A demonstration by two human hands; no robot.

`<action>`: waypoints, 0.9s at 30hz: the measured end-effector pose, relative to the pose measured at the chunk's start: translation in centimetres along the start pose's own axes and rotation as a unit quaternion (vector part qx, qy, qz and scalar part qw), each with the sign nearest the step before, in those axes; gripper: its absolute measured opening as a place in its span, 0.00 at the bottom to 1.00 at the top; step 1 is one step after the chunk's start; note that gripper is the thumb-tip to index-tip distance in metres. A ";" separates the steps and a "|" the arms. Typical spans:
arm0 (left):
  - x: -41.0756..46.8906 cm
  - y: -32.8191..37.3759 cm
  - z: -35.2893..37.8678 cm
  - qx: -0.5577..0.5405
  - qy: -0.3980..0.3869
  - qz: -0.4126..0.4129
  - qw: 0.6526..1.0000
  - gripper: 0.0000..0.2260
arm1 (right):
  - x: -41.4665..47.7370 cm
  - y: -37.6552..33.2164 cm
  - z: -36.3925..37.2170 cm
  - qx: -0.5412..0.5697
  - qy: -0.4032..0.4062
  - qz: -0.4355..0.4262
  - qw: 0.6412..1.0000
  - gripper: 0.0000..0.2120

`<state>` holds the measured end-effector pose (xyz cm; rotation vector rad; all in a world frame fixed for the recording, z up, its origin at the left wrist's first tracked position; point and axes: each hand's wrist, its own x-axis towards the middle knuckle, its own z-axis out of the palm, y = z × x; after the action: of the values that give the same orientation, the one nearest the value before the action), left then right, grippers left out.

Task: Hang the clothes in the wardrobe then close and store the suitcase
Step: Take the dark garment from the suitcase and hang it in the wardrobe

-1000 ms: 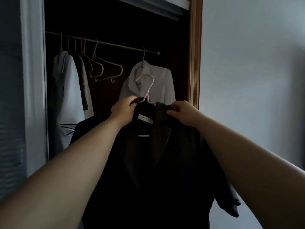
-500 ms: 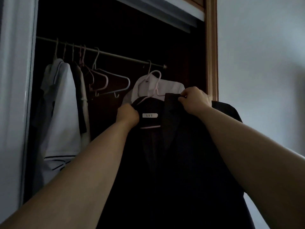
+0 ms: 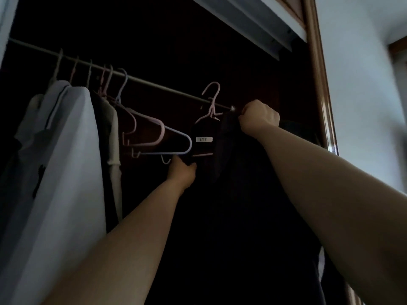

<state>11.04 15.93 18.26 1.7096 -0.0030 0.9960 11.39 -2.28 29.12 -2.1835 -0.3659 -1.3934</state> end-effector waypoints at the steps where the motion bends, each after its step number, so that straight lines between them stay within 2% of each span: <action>1: 1.0 -1.0 0.4 0.015 0.005 0.002 1.000 0.31 | 0.7 -0.5 0.8 -0.010 0.004 -0.003 1.000 0.06; 3: 2.3 -1.9 1.1 0.063 0.035 -0.002 0.997 0.34 | 1.6 -1.1 1.6 -0.024 0.007 -0.014 1.000 0.05; 7: 5.1 -3.4 1.6 0.049 0.087 -0.003 0.995 0.33 | 3.4 -2.6 3.5 -0.031 0.025 -0.041 0.998 0.04; 13: 8.0 -5.3 0.6 0.027 0.073 -0.022 0.997 0.30 | 5.4 -4.9 5.9 -0.047 0.043 -0.066 0.996 0.03; 17: 8.9 -7.0 -0.5 0.085 0.073 -0.045 0.993 0.28 | 5.5 -4.9 8.9 -0.024 0.017 -0.068 0.997 0.07; 19: 8.6 -8.0 -1.0 0.118 0.080 -0.074 0.987 0.33 | 5.1 -3.8 10.0 -0.004 0.003 -0.060 0.998 0.09; 22: 7.3 -9.3 -1.4 0.147 0.109 -0.096 0.979 0.45 | 4.4 -2.2 10.9 0.028 -0.016 -0.058 0.998 0.12; 25: 5.6 -10.1 -1.1 0.164 0.126 -0.067 0.976 0.47 | 3.5 -1.4 11.4 0.058 -0.012 -0.077 0.995 0.12; 27: 4.7 -11.1 -0.9 0.215 0.135 -0.048 0.966 0.47 | 2.3 -1.1 12.2 0.083 0.022 -0.091 0.992 0.17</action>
<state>18.73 23.19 12.39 1.9237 0.5026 1.2112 21.11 5.30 27.36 -2.0225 -0.6551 -1.4474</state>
